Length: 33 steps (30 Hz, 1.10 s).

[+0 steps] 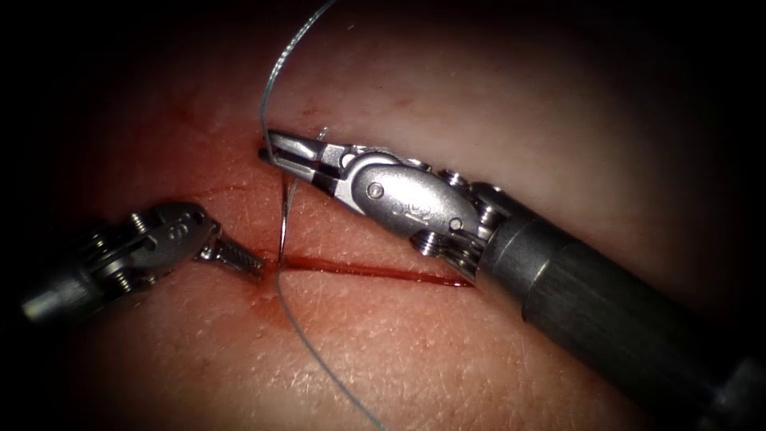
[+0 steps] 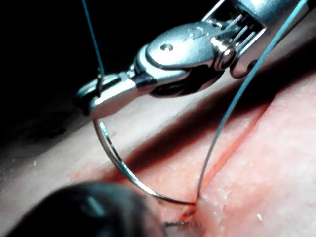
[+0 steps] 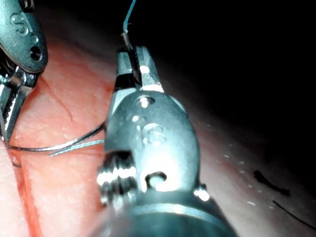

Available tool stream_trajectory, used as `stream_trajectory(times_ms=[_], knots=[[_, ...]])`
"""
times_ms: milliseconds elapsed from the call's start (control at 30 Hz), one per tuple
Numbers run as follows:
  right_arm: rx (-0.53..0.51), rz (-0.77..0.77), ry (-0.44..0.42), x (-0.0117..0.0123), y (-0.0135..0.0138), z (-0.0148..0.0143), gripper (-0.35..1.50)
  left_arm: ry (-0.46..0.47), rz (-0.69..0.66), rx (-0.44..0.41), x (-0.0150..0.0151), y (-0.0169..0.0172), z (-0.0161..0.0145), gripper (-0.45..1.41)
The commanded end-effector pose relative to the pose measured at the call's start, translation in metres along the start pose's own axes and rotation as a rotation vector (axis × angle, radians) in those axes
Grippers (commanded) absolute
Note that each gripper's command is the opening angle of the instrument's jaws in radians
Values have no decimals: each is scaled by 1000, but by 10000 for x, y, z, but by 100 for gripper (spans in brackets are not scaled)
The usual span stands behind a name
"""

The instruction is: Wound Closure

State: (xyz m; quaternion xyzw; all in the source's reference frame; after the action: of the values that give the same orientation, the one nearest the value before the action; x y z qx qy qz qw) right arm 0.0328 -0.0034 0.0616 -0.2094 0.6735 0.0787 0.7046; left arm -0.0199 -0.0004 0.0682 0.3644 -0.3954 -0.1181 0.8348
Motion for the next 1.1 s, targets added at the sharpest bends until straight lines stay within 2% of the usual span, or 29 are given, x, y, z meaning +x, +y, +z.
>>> stream_trajectory(times_ms=[33,100,200,233,300,333,400,467,767,900,1033,1100], knots=[[-3,-5,6,6,11,8,-35,-29,7,-29,-11,6,-7,-6],[-3,-5,6,6,11,7,-35,-61,15,-42,-11,6,-11,5],[-1,-6,4,5,10,7,-35,-90,8,-47,-14,9,-19,7],[1,-6,2,5,10,7,-35,-93,7,-53,-15,11,-20,16],[1,-6,2,5,10,7,-35,-95,7,-52,-15,12,-21,14],[1,-6,2,5,10,7,-35,-98,7,-51,-15,12,-21,4],[1,-6,2,5,10,7,-35,-101,1,-50,-15,13,-21,-1],[1,-6,2,5,10,7,-35,-115,-18,-57,-18,15,-23,-45],[1,-17,3,6,11,6,-35,-109,-62,-89,-24,22,-6,-45],[2,-22,3,7,11,6,-35,-49,-67,-128,-23,24,3,-45],[1,-27,2,8,12,6,-35,-9,-65,-114,-17,22,-1,-45],[1,-27,2,8,12,6,-35,8,-62,-74,-11,17,-3,-45]])
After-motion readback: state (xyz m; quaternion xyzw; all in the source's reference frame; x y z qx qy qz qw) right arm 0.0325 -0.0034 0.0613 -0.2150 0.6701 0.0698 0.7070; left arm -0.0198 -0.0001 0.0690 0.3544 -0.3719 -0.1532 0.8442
